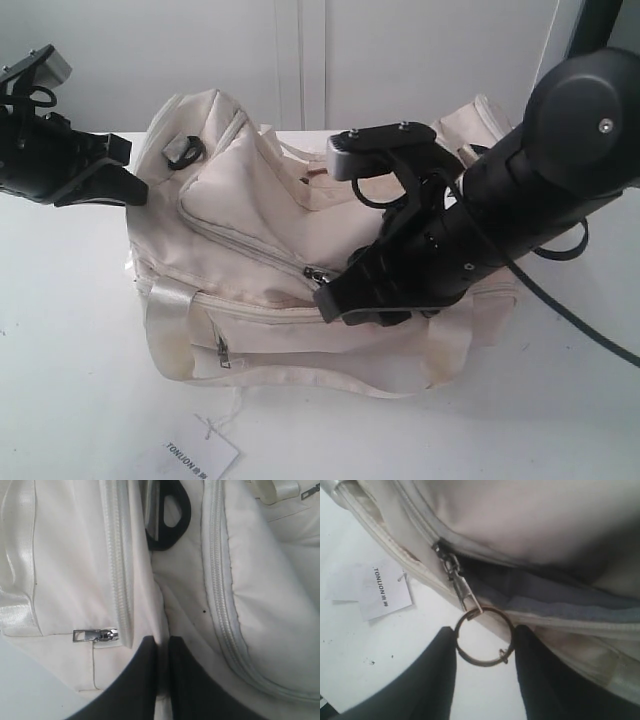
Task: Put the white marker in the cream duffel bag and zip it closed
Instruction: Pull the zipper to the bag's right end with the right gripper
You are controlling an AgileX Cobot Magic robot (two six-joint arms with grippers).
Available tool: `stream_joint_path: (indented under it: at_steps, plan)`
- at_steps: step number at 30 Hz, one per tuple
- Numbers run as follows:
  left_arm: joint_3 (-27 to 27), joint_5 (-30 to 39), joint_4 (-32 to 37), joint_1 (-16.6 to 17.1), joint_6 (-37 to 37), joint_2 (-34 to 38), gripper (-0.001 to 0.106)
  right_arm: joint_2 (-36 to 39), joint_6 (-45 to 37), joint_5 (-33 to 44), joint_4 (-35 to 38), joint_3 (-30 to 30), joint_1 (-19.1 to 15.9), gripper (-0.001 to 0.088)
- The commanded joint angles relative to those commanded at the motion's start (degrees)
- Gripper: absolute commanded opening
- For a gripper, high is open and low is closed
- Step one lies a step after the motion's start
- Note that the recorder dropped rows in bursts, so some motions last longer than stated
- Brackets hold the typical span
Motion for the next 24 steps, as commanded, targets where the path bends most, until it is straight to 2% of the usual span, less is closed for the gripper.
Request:
stream_joint_path:
  at_steps: [4, 13, 24]
  plan:
    - [0.00, 0.00, 0.00, 0.00, 0.00, 0.00, 0.000, -0.13, 3.67, 3.04, -4.90, -2.18, 0.00, 0.0000]
    - [0.00, -0.45, 0.30, 0.00, 0.11, 0.00, 0.000, -2.62, 5.86, 6.91, -9.04, -3.63, -0.24, 0.0000]
    - [0.00, -0.97, 1.96, 0.00, 0.21, 0.00, 0.000, -3.77, 5.86, 8.38, -10.12, -3.63, -8.01, 0.0000]
